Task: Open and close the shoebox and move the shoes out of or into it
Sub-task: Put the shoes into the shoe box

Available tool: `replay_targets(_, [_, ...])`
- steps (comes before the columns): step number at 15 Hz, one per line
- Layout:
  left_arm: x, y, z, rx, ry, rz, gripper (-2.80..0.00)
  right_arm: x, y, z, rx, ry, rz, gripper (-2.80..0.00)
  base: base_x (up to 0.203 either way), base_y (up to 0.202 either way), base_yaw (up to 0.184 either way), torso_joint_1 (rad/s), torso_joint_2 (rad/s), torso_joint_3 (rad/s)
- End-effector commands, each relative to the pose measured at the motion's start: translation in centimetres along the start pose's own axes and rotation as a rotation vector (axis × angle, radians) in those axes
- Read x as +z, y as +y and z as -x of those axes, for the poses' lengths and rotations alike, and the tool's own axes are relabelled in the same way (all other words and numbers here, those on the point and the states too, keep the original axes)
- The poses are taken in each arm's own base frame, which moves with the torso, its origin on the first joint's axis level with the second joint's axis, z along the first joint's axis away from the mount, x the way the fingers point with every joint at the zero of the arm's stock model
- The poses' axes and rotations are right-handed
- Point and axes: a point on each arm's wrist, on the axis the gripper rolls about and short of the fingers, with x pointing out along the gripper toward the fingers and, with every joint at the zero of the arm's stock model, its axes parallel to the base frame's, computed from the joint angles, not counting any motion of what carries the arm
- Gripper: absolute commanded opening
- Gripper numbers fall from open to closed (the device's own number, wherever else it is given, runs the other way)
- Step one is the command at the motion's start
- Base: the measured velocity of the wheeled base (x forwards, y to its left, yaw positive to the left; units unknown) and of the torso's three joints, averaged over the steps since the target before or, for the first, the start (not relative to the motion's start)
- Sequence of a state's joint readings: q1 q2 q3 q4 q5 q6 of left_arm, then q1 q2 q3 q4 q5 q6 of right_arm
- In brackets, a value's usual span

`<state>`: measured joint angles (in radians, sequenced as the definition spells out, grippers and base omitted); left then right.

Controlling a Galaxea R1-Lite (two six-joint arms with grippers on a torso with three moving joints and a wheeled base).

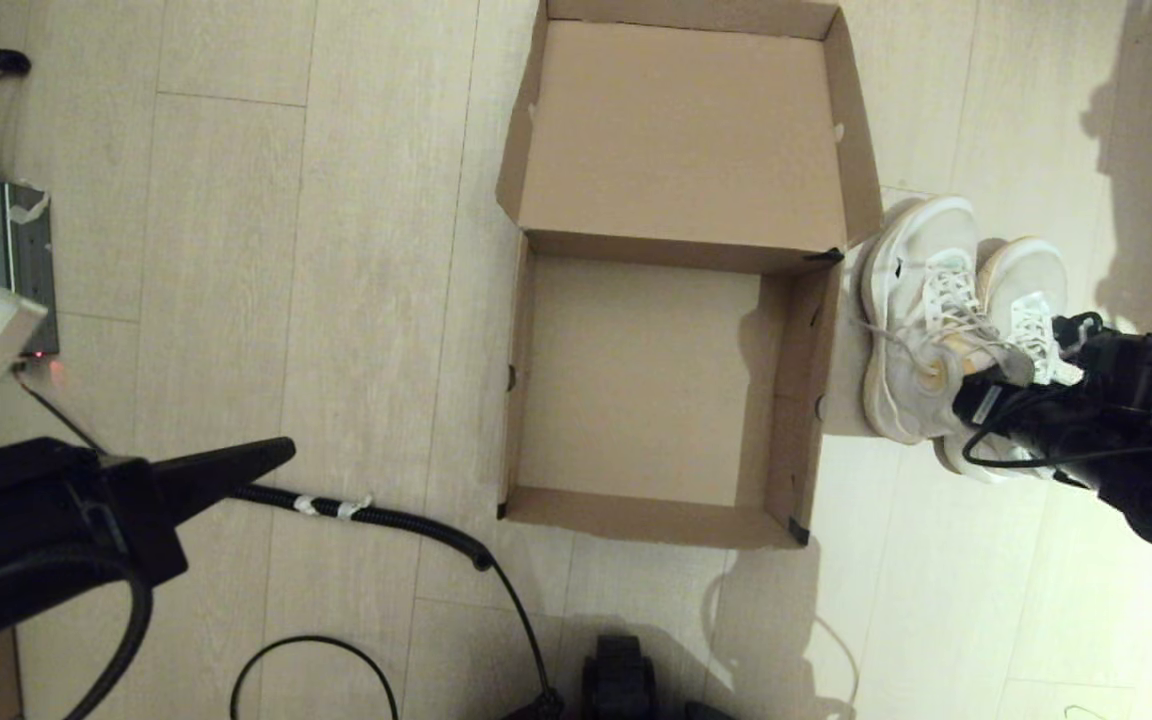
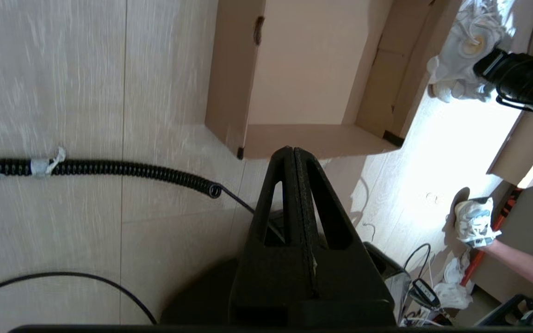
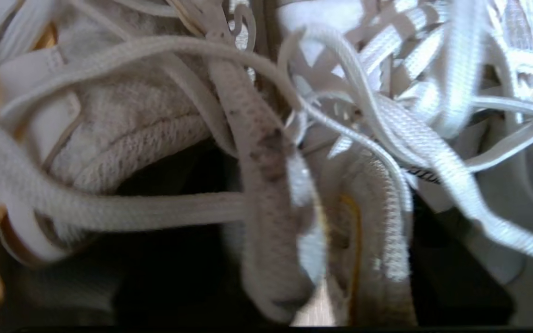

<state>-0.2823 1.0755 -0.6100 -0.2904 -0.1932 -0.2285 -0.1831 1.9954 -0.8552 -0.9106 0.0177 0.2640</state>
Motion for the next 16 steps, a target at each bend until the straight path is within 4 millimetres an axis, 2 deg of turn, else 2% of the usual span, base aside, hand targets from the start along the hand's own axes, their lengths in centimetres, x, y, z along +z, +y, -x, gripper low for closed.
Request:
replay_targets(1, [-0.1,0.1,-0.2,0.002,0.007,0.003,-2.80,-0.6,-0.2,-0.8,-0.005,0.012,-0.003,-2.80,0.000,0.000,0.000,0.000,0.00,0.000])
replay_targets(3, [0.2,-0.1,0.1,-0.002,-0.009,0.000,-2.80,-0.1,-0.1,-0.4,-0.042,-0.003,-0.001,-2.80,0.000,0.000,0.000,0.000,0.00,0.000])
replay_targets(5, [0.2,-0.2,0.8,-0.004,-0.009,-0.004,-2.80,1.2,0.3,1.3,-0.072,0.000,-0.002,-2.80,0.000,0.000,0.000,0.000,0.00,0.000])
replay_targets(8, [-0.9,-0.4,3.1,0.028,0.007,-0.036,-2.80,5.1,1.3,7.2,-0.080,0.033,-0.035,-2.80,0.000,0.000,0.000,0.000,0.00,0.000])
replay_targets(11, [-2.0,0.0,4.5,0.100,-0.004,-0.056,-2.80,8.7,2.6,14.8,-0.066,0.075,-0.068,-2.80,0.000,0.000,0.000,0.000,0.00,0.000])
replay_targets(13, [-2.2,0.3,4.3,0.114,0.006,-0.047,-2.80,10.6,3.3,20.0,-0.036,0.101,-0.095,-2.80,0.000,0.000,0.000,0.000,0.00,0.000])
replay_targets(14, [-2.0,0.3,4.1,0.117,0.003,-0.046,-2.80,11.4,3.8,22.0,0.010,0.120,-0.106,-2.80,0.000,0.000,0.000,0.000,0.00,0.000])
replay_targets(16, [-1.0,0.6,3.1,0.135,0.005,-0.042,-2.80,13.0,4.5,23.7,0.112,0.142,-0.125,-2.80,0.000,0.000,0.000,0.000,0.00,0.000])
